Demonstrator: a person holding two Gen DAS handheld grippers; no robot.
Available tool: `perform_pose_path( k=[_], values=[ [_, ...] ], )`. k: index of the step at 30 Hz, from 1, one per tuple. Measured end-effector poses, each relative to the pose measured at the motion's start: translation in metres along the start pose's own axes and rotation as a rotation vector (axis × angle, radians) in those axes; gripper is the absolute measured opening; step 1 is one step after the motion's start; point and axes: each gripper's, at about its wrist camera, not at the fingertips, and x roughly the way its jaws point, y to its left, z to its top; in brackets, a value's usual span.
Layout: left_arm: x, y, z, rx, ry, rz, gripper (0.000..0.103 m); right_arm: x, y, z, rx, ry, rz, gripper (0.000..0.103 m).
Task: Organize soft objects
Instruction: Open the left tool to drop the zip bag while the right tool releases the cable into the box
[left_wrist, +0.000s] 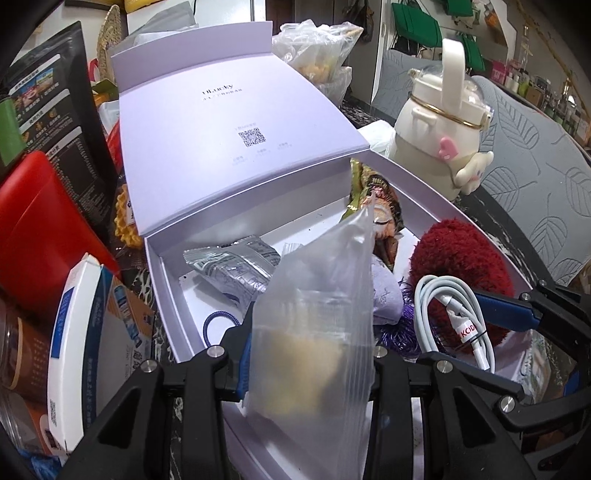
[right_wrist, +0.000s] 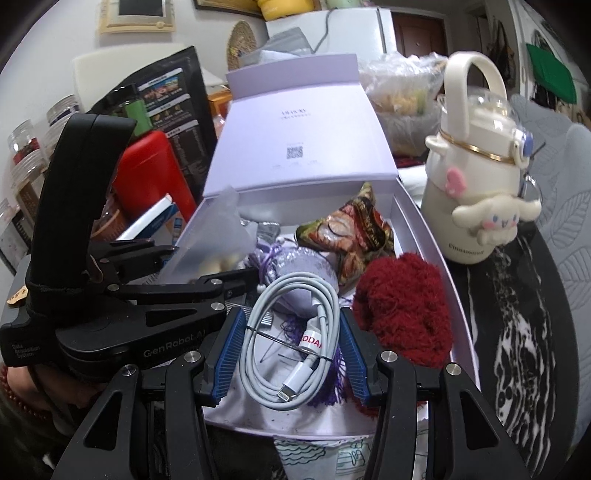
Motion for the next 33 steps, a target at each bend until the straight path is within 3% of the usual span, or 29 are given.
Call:
perform_pose_path(
  k=[9,21,27,33],
  values=[
    [0.017,-0.008,0.016,0.055,0.025,0.038,0.037,0.013,-0.017,0.01,0.062,0.03,-0.034,0.05],
    [0.018,-0.01,0.015,0.055,0.049,0.059,0.037,0.018,-0.023,0.009,0.073,0.051,-0.044,0.051],
    [-0.004,-0.013,0.012,0.047,-0.032,0.107,0.037,0.011,-0.021,0.012,0.065,0.05,-0.051,0.052],
    [-0.015,-0.018,0.013,0.063,-0.019,0.07,0.037,-0.005,-0.022,0.014,0.056,0.012,-0.067,0.064]
  ],
)
